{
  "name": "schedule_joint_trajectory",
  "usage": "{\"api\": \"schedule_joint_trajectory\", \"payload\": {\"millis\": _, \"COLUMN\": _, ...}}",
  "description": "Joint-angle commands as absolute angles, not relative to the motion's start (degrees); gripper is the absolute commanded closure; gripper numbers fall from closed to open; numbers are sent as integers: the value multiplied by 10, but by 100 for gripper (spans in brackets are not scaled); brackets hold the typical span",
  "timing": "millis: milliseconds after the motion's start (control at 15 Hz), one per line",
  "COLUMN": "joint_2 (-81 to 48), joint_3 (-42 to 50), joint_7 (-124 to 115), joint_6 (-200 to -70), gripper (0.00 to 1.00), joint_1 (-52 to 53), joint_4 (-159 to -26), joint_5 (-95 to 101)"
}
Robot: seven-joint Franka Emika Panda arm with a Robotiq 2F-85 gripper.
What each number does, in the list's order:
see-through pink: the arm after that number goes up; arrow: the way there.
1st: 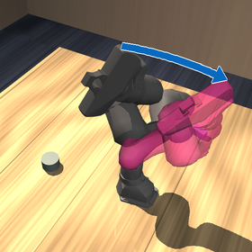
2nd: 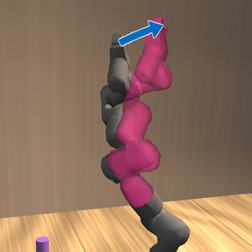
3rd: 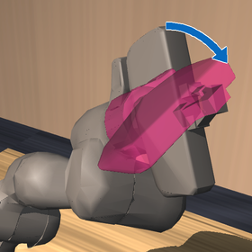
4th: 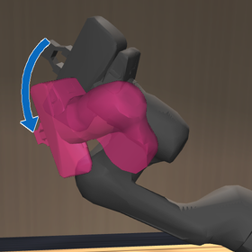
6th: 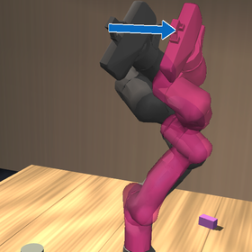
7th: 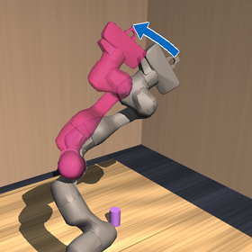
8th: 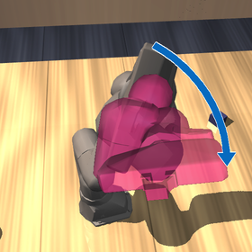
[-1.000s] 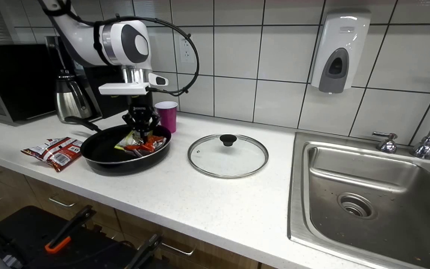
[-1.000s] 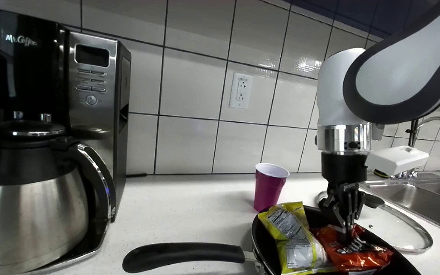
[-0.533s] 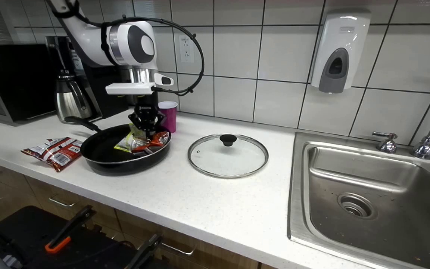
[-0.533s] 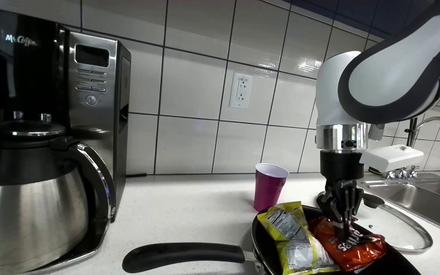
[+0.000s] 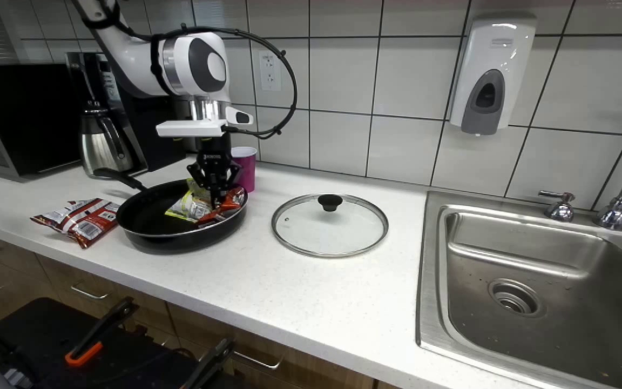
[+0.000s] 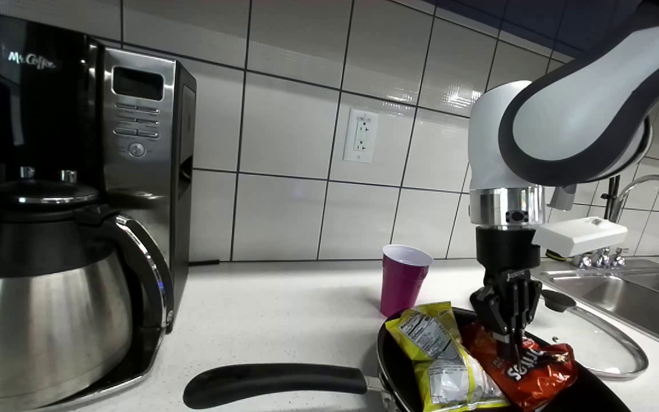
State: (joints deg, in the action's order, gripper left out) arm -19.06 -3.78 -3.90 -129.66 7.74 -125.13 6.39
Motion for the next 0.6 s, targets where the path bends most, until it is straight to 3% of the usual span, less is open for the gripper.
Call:
{"api": "schedule_joint_trajectory", "payload": {"millis": 0, "joint_2": -188, "joint_3": -39, "joint_7": -42, "joint_6": -1272, "gripper": 52, "joint_1": 76, "joint_4": -1234, "joint_5": 60}}
{"api": "schedule_joint_trajectory", "payload": {"millis": 467, "joint_2": -176, "joint_3": -44, "joint_7": -41, "joint_6": -1275, "gripper": 0, "joint_1": 78, "joint_4": -1235, "joint_5": 58}}
{"api": "schedule_joint_trajectory", "payload": {"millis": 533, "joint_2": -176, "joint_3": -45, "joint_7": -39, "joint_6": -1275, "gripper": 0, "joint_1": 77, "joint_4": -1236, "joint_5": 56}}
